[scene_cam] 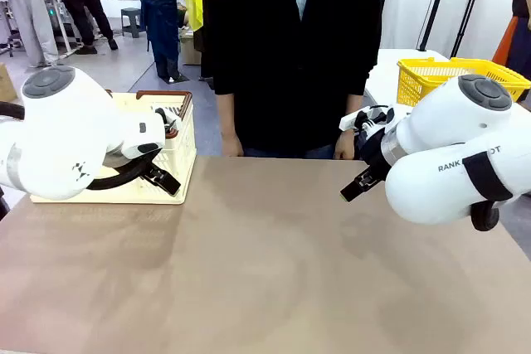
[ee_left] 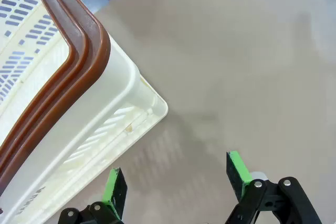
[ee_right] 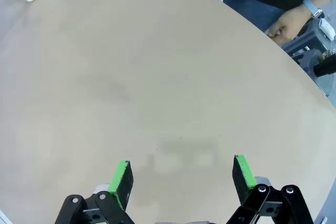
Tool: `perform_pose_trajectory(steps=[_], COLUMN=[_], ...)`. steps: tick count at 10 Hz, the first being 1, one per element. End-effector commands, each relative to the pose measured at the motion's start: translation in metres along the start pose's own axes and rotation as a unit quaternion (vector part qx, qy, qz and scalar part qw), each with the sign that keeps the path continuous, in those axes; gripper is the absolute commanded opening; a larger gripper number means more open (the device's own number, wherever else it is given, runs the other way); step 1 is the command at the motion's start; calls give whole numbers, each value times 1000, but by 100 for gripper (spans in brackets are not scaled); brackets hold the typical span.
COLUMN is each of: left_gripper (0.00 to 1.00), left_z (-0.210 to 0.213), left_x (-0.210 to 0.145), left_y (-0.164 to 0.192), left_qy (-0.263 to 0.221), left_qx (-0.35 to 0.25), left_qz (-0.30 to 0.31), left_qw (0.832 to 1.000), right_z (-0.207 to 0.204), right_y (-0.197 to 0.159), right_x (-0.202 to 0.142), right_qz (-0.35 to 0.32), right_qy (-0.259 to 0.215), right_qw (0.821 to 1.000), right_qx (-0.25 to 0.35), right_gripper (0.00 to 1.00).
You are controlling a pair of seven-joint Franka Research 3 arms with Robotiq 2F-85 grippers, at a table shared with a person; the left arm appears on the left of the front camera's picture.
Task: Place the drinks into the Shopping basket.
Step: Pick up one drink and place it into the Shopping basket.
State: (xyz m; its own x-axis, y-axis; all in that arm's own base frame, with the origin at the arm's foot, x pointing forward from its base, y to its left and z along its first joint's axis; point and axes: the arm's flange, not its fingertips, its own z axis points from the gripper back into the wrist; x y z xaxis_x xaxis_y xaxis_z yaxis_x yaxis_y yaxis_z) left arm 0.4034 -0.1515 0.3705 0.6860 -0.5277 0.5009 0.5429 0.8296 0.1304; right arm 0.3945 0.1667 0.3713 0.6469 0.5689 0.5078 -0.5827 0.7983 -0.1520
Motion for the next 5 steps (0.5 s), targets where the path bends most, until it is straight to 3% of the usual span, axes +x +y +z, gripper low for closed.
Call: perform_pose_trajectory(steps=[1,5], left_gripper=[100,100], left_z=[0,0], left_x=[0,0], left_y=[0,0], left_qy=[0,0], left_qx=[0,0], left_qz=[0,0], left_qw=[1000,1000], right_z=[0,0], right_y=[0,0], right_x=[0,0], right_qz=[0,0], right_qy=[0,0], right_qw=[1000,1000], right_qx=[0,0], right_gripper=[100,100])
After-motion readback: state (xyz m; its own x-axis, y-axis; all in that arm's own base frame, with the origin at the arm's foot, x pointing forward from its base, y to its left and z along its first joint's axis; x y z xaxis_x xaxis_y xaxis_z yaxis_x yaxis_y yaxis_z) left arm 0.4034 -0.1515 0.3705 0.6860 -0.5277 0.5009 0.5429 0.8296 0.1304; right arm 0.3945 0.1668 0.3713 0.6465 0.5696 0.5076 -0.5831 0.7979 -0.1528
